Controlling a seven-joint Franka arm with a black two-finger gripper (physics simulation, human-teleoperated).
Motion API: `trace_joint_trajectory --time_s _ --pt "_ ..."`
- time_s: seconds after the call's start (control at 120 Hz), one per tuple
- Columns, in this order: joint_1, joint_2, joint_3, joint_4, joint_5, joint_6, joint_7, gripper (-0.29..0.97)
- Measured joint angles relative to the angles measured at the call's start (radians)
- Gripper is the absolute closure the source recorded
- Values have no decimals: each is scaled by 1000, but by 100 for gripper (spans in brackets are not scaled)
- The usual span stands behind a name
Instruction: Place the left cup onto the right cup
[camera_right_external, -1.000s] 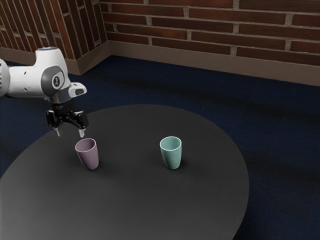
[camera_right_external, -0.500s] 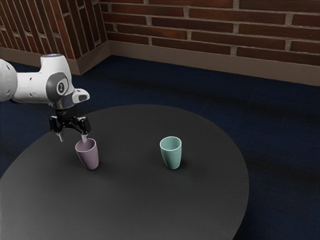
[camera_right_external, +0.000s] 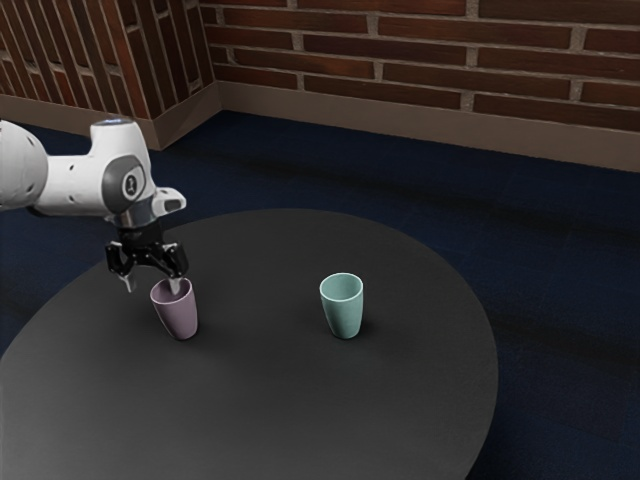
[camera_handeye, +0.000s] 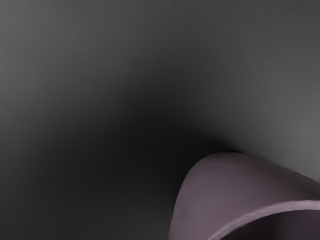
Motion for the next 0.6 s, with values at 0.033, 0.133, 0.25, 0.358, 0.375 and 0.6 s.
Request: trace_joint_trajectory --time_s 0.033,0.133,0.25,0.358,0.375,0.6 --pt "0 1 -3 0 -1 1 0 0" --pt "0 5 -10 -2 -3 6 -1 0" --pt "0 15 -12 -5 -8 13 -1 0" --pt "1 20 -11 -7 -17 17 -2 1" --pt "1 21 -11 -7 -18 18 -2 1" --pt "14 29 -11 -7 -23 31 -1 3"
